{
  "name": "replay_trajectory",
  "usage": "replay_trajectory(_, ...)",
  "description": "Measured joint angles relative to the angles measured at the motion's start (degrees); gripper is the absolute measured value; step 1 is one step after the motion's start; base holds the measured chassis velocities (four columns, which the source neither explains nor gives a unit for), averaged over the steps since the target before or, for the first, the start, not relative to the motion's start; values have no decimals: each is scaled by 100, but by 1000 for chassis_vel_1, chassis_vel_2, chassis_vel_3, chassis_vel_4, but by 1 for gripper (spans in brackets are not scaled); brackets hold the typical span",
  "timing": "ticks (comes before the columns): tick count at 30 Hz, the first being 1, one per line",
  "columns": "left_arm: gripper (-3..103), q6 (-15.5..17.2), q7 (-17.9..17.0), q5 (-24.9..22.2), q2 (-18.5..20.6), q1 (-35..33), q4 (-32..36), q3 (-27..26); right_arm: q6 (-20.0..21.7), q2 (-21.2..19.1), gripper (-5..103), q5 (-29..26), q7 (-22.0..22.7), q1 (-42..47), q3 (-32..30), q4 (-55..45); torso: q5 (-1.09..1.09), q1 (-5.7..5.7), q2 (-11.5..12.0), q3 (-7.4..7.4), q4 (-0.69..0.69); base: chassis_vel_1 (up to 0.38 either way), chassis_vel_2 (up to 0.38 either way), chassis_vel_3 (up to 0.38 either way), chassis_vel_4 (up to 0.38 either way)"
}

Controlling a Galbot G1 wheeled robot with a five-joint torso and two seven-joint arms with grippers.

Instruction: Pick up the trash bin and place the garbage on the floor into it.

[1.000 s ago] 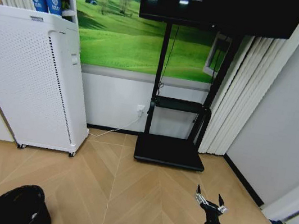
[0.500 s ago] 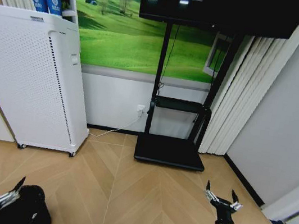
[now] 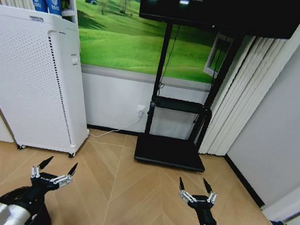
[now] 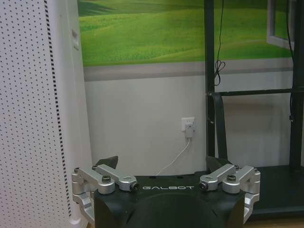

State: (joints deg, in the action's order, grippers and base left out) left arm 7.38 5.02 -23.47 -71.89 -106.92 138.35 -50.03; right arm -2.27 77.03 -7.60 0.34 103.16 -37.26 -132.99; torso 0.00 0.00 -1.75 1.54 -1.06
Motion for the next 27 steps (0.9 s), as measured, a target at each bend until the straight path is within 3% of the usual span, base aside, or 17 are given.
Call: replay_trajectory(27,100,21,-104,2,-60,158,-164,162,71,124,100,105,131,107,-48,-115,0,0,0,2,-1,0,0,0,0)
